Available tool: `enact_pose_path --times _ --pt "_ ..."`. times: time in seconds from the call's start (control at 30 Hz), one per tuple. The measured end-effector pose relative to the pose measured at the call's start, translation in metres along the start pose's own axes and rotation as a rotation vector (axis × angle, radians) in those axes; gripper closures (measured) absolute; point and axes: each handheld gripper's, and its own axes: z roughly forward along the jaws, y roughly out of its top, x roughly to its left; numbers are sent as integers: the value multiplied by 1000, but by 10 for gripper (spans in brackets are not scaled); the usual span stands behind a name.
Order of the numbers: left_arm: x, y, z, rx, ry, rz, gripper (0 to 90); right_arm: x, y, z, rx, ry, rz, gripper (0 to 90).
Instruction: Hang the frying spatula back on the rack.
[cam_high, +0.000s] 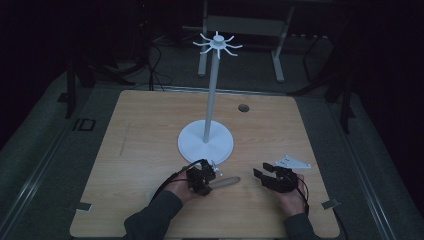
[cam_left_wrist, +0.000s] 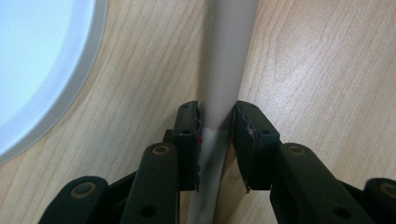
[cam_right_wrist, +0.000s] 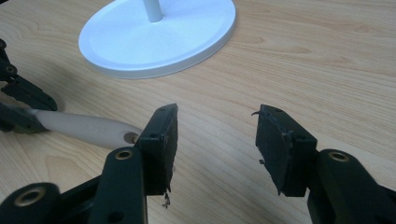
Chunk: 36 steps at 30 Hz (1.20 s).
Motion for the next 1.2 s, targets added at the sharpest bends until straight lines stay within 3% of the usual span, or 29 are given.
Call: enact_pose_path --times 0.27,0.63,1.2 --pt "-4 2 0 8 16 19 743 0 0 1 3 2 -2 481" --pt "-3 -1 -2 -26 27 -17 750 -2 -1 1 1 -2 5 475" --pt "0 -6 -40 -310 134 -166 750 -1 -1 2 2 -2 5 472"
